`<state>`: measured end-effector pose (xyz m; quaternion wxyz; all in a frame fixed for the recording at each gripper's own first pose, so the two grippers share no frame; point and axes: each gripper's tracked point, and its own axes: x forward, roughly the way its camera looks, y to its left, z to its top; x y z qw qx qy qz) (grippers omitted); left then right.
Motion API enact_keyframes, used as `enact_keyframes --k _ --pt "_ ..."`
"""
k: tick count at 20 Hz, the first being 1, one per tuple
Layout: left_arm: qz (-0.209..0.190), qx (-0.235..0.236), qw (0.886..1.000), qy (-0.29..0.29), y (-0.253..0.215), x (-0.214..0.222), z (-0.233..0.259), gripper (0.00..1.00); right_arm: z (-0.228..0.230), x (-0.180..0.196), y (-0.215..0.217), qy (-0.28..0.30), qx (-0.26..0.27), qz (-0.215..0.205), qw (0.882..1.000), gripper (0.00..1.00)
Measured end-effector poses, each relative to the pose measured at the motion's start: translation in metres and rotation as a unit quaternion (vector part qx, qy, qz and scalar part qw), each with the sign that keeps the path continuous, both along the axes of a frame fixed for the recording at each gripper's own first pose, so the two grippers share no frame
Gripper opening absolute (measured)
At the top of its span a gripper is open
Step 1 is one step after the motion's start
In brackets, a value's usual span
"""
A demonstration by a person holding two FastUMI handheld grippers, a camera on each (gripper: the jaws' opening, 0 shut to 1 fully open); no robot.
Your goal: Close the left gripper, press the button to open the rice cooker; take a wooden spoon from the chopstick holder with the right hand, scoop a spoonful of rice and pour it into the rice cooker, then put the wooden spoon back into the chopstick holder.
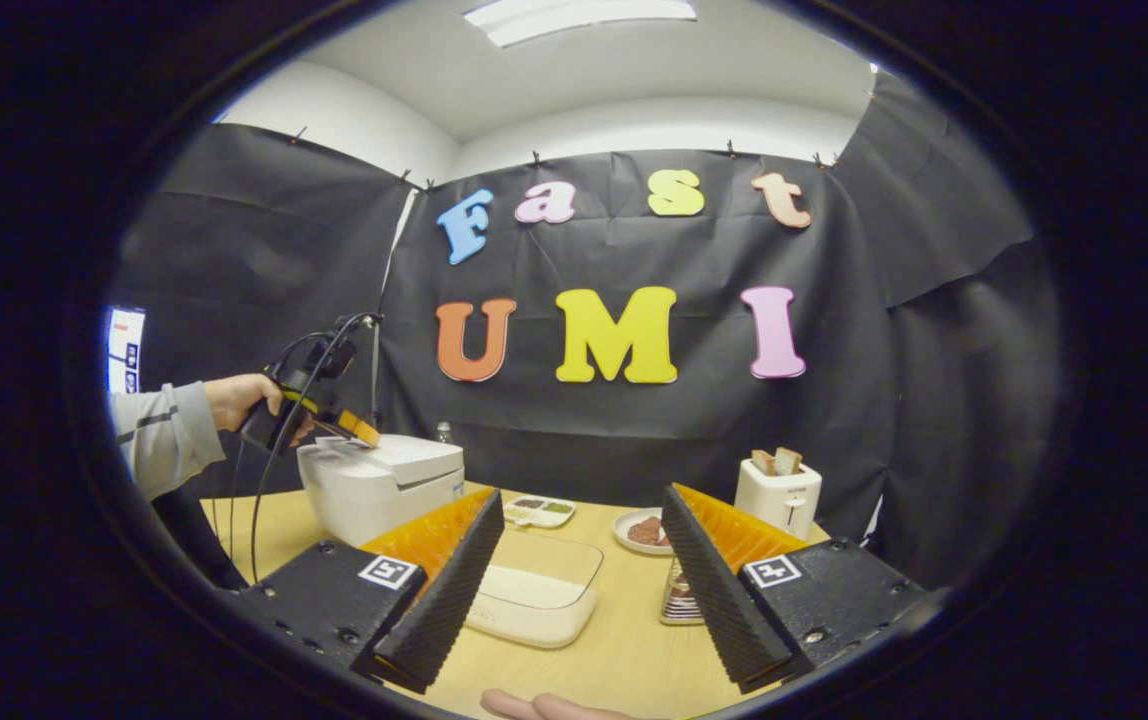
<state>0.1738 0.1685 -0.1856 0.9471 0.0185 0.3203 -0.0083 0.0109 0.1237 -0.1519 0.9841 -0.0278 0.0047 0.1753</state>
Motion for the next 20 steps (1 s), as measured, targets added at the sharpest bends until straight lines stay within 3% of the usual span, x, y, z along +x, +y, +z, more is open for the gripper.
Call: enact_keyframes --k 15,20 --pt "-0.004 -0.011 1.000 -0.013 -0.011 -0.013 -0.008 0.94 -0.005 0.004 -0.005 0.005 -0.020 -0.025 0.999 1.00" --pt "0.019 -0.002 0.999 -0.049 -0.010 -0.013 0.003 0.93 0.001 0.001 -0.014 0.002 -0.035 -0.060 0.998 1.00"
